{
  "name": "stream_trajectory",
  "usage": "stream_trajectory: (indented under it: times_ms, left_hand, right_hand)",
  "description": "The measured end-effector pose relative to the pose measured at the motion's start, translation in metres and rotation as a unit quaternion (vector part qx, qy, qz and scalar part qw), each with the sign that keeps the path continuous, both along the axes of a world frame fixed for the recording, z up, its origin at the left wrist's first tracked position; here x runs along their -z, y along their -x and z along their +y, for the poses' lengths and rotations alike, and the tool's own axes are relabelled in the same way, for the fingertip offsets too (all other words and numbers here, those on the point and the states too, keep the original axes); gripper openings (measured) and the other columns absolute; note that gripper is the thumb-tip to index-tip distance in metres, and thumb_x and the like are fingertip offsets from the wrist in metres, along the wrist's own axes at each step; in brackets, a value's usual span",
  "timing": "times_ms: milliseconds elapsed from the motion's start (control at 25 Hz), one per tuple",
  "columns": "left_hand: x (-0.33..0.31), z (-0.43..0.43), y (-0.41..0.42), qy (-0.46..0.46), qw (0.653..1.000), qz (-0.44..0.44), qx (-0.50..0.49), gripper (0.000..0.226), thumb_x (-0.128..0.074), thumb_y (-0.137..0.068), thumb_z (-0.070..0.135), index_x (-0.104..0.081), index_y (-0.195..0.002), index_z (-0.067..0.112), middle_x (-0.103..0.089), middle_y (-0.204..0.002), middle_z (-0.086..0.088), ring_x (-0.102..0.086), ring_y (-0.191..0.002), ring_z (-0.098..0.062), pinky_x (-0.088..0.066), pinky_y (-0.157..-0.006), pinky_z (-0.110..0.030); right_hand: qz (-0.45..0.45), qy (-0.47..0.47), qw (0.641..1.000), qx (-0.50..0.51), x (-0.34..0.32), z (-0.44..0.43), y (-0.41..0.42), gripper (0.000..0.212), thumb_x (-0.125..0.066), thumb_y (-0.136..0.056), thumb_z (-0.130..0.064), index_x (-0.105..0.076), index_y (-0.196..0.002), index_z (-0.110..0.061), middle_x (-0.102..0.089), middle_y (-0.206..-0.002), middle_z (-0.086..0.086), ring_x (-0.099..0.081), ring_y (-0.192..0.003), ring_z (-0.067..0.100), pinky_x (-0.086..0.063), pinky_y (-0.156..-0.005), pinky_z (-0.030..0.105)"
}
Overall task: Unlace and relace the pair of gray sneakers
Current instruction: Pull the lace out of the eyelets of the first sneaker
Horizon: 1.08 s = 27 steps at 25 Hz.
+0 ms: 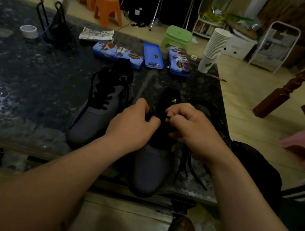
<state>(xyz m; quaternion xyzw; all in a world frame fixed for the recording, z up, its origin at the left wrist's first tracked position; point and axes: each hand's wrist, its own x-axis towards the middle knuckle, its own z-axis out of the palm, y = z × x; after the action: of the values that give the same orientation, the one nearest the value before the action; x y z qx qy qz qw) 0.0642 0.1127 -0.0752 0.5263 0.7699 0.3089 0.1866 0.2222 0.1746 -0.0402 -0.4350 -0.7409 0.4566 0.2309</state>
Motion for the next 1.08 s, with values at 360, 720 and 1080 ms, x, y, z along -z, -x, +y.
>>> stream_trajectory:
  times_ms: [360, 720, 1080]
  left_hand:
    - [0.004, -0.008, 0.001, -0.022, 1.000, 0.012, 0.017, 0.031, -0.061, -0.091, 0.054, -0.044, -0.103, 0.031, -0.064, -0.102, 0.007, -0.064, -0.089, -0.025, -0.053, -0.078, -0.044]
    - [0.011, -0.010, 0.001, -0.050, 0.998, 0.012, 0.026, 0.043, -0.062, -0.095, 0.049, -0.042, -0.129, 0.029, -0.058, -0.118, 0.002, -0.063, -0.100, -0.024, -0.055, -0.083, -0.047]
    - [-0.025, -0.026, -0.005, -0.273, 0.945, 0.122, 0.135, 0.011, -0.058, -0.100, 0.027, -0.067, -0.101, 0.022, -0.063, -0.084, 0.007, -0.058, -0.079, -0.018, -0.049, -0.073, -0.045]
  right_hand:
    - [0.010, -0.051, 0.997, 0.056, -0.007, -0.007, 0.011, 0.023, -0.071, -0.097, -0.032, -0.063, -0.087, -0.013, -0.071, -0.078, 0.003, -0.052, -0.057, 0.005, -0.043, -0.058, 0.026]
    - [-0.116, -0.065, 0.991, -0.007, -0.016, -0.014, 0.005, 0.017, -0.067, -0.100, -0.029, -0.072, -0.089, -0.018, -0.071, -0.085, -0.004, -0.065, -0.078, 0.011, -0.057, -0.076, 0.035]
    - [0.023, 0.159, 0.986, 0.038, -0.012, -0.020, -0.011, 0.044, -0.047, -0.106, -0.048, -0.077, -0.100, -0.016, -0.080, -0.093, 0.001, -0.069, -0.090, 0.018, -0.047, -0.082, 0.034]
